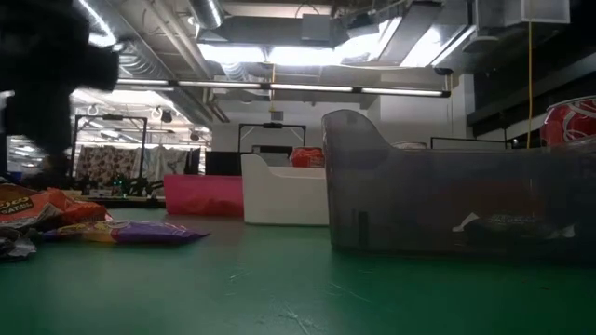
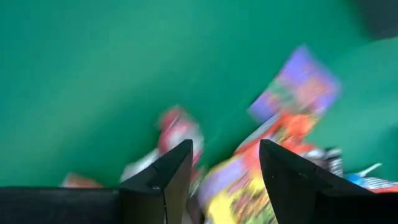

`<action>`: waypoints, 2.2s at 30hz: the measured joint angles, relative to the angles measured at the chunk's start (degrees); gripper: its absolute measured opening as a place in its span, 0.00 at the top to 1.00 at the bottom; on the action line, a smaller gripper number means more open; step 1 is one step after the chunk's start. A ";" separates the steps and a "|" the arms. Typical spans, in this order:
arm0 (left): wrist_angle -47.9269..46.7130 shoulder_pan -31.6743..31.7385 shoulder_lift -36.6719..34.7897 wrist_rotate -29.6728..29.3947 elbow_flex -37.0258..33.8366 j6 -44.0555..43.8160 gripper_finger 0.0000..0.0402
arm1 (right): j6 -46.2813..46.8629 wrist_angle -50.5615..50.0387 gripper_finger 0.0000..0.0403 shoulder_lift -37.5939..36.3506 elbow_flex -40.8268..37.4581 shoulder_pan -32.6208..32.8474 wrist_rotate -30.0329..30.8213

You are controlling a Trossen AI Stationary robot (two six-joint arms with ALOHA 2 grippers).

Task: Sort candy
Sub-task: Put the orange candy into the white bin

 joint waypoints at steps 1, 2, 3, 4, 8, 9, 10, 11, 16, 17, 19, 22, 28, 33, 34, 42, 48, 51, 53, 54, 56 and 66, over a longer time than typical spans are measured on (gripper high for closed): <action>-2.23 0.00 0.00 1.66 0.00 -3.04 0.57 | -0.04 0.00 0.56 -0.02 0.00 0.00 0.55; -4.01 0.00 0.00 3.08 0.00 -5.78 0.57 | -0.05 0.02 0.56 -0.02 0.00 0.00 1.05; -5.28 0.00 0.00 4.20 0.00 -7.95 0.57 | -0.05 0.02 0.56 -0.02 0.00 0.00 1.41; -6.16 0.00 0.00 5.14 0.00 -9.76 0.57 | -0.06 0.01 0.56 -0.02 0.00 0.00 1.58; -8.03 0.00 0.00 7.49 0.00 -16.62 0.57 | -1.20 0.02 0.56 -0.02 0.00 -0.02 2.43; -8.48 0.00 0.00 7.93 0.00 -18.29 0.57 | -1.53 0.02 0.56 -0.02 0.00 -0.02 2.45; -9.16 0.00 0.00 8.40 0.00 -20.07 0.57 | -1.79 0.00 0.56 -0.02 0.00 -0.02 2.45; -10.14 0.00 0.00 9.11 0.00 -21.94 0.57 | -2.17 0.01 0.56 -0.02 0.00 -0.02 2.46; -16.63 0.00 0.00 12.13 0.00 -30.01 0.57 | -2.82 0.02 0.55 -0.02 0.00 -0.02 3.73; -17.70 0.00 0.02 12.14 0.00 -31.10 0.57 | -2.86 0.04 0.55 -0.02 0.00 -0.02 4.16; -18.59 0.00 0.05 11.42 0.00 -32.91 0.57 | -2.84 0.04 0.55 -0.02 0.00 -0.02 4.54; -18.65 0.00 0.15 8.17 0.00 -34.65 0.57 | -2.84 0.04 0.55 -0.02 0.00 -0.02 5.05; -18.75 0.00 3.74 6.02 0.00 -37.62 0.57 | -2.84 0.04 0.55 -0.02 0.00 -0.02 5.57; -17.42 0.00 8.64 6.03 -0.02 -37.75 0.57 | -2.86 -0.01 0.55 -0.02 0.00 -0.02 5.57; -16.98 0.00 9.41 6.03 -0.02 -37.76 0.57 | -2.86 -0.06 0.55 -0.02 0.00 -0.02 5.57; -13.37 0.00 16.02 5.74 -0.02 -38.81 0.57 | -4.73 -0.45 0.55 -0.02 0.00 -0.02 5.59; -11.78 0.00 17.84 5.61 -0.02 -38.67 0.59 | -7.17 -0.64 0.55 -0.04 0.00 -0.02 5.62; -11.56 0.00 17.83 5.59 -0.02 -38.66 0.63 | -7.67 -0.64 0.55 -0.04 0.00 -0.02 5.62; -11.48 0.00 17.73 5.59 -0.02 -38.57 0.67 | -8.82 -0.69 0.55 -0.04 0.00 -0.02 5.62; -11.35 0.00 17.73 5.46 -0.02 -38.30 0.69 | -9.32 -0.80 0.55 -0.04 0.00 -0.02 5.62; -11.19 -0.02 17.73 4.86 -0.02 -37.38 0.73 | -10.56 -1.18 0.55 -0.04 0.00 -0.02 5.62; -8.49 -0.04 17.54 2.10 -0.06 -35.45 0.83 | -11.74 -11.81 0.55 -0.13 0.00 -0.02 13.82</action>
